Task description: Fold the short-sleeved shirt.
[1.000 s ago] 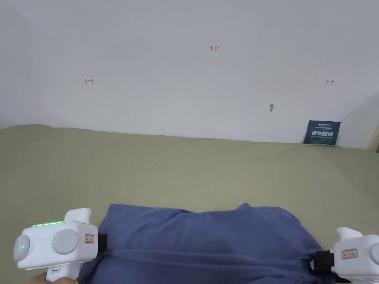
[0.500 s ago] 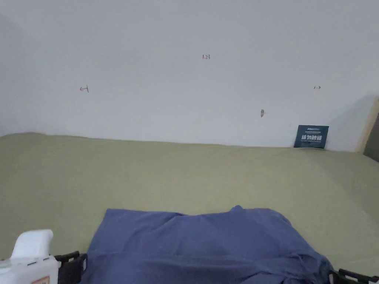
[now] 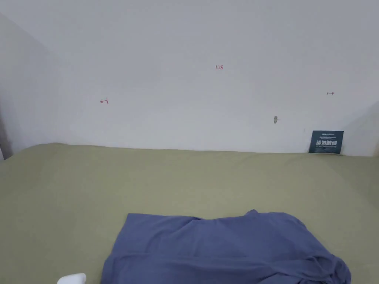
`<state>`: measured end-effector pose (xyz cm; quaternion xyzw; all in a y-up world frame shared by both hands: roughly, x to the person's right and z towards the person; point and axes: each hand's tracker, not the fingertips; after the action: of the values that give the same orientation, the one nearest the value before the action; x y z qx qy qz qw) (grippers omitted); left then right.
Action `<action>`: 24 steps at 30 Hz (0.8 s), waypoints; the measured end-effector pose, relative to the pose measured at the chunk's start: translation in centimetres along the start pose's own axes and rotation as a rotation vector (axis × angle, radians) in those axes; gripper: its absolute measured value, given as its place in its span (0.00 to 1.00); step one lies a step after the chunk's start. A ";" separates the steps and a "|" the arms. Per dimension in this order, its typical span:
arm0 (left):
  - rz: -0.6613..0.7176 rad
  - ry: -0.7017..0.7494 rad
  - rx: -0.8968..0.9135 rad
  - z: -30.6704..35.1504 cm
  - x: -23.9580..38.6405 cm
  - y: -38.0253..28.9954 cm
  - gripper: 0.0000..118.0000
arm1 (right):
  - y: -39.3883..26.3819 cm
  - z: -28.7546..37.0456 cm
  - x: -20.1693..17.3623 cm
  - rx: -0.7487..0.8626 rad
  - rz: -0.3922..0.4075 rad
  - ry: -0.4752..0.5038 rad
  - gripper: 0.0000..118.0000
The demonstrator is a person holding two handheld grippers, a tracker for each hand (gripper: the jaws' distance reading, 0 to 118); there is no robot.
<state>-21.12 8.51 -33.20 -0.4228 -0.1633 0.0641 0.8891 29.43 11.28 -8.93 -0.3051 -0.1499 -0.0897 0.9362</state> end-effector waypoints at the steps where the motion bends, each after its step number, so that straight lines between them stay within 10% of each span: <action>1: 0.002 0.002 0.014 -0.5 0.0 0.4 0.81 | -0.2 -0.2 0.2 -0.006 -0.009 0.015 0.00; 7: -0.112 0.093 -0.085 -5.6 1.2 2.5 0.76 | -0.5 -1.1 1.2 -0.010 -0.014 -0.003 0.00; 11: -0.118 0.130 -0.111 -5.9 1.7 2.4 0.31 | 0.1 -2.9 2.6 0.003 -0.013 -0.037 0.04; 12: -0.093 0.087 -0.087 -5.4 1.5 2.5 0.13 | 0.4 -3.7 3.1 -0.007 -0.004 -0.047 0.13; 13: -0.072 0.005 -0.083 -5.1 1.3 2.6 0.06 | 0.7 -4.8 3.4 -0.041 0.009 -0.051 0.44; 15: -0.080 0.029 -0.081 -4.8 2.1 2.5 0.06 | 1.4 -7.7 3.8 -0.149 0.024 -0.019 0.86; 21: -0.124 0.067 -0.108 -6.1 2.2 2.2 0.06 | 3.9 -13.3 3.9 -0.134 -0.067 -0.042 0.80; 24: -0.103 0.068 -0.107 -6.1 2.3 2.1 0.06 | 4.7 -15.3 4.2 -0.241 -0.091 -0.057 0.41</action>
<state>-16.78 6.01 -37.87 -0.4627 -0.1577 -0.0050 0.8724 38.08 5.58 -21.83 -0.4105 -0.1782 -0.1405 0.8832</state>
